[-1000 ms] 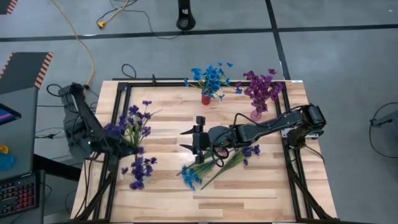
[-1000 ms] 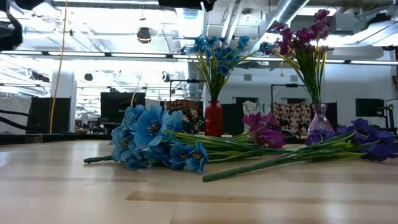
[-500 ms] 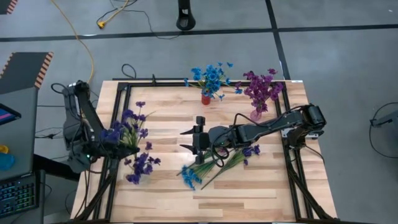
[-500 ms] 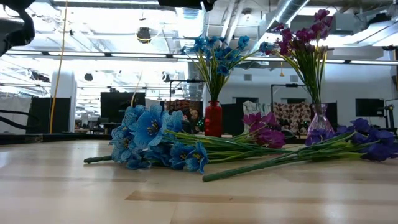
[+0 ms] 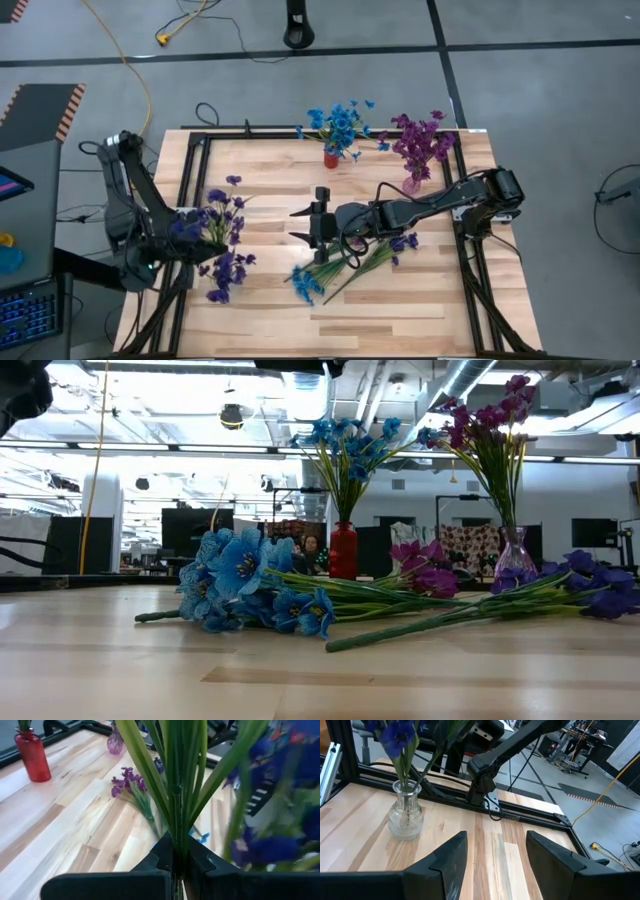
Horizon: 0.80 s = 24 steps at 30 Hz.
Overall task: Sort flowers into vase by color
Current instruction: Put the bottom dark blue flowers into the transparent vase
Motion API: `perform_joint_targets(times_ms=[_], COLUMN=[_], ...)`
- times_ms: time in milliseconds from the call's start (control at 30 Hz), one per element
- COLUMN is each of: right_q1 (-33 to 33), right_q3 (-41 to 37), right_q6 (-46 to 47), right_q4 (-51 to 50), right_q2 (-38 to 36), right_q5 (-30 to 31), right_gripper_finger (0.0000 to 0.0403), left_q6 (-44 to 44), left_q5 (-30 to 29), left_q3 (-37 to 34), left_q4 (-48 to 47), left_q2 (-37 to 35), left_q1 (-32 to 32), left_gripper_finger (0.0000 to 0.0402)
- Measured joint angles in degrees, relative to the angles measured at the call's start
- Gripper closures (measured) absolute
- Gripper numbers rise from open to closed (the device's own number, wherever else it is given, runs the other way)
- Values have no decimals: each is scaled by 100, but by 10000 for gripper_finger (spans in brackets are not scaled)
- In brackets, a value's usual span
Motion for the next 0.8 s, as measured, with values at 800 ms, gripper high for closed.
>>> perform_joint_targets(times_ms=[800], right_q1=[7], right_q3=[0], right_q6=[-4], right_q4=[-2], right_q2=[0], right_q5=[-2], right_gripper_finger=[173], left_q6=[-1758], left_q5=[-8], left_q3=[-2], left_q4=[-814], left_q2=[1302], left_q1=[-225], left_gripper_finger=[400])
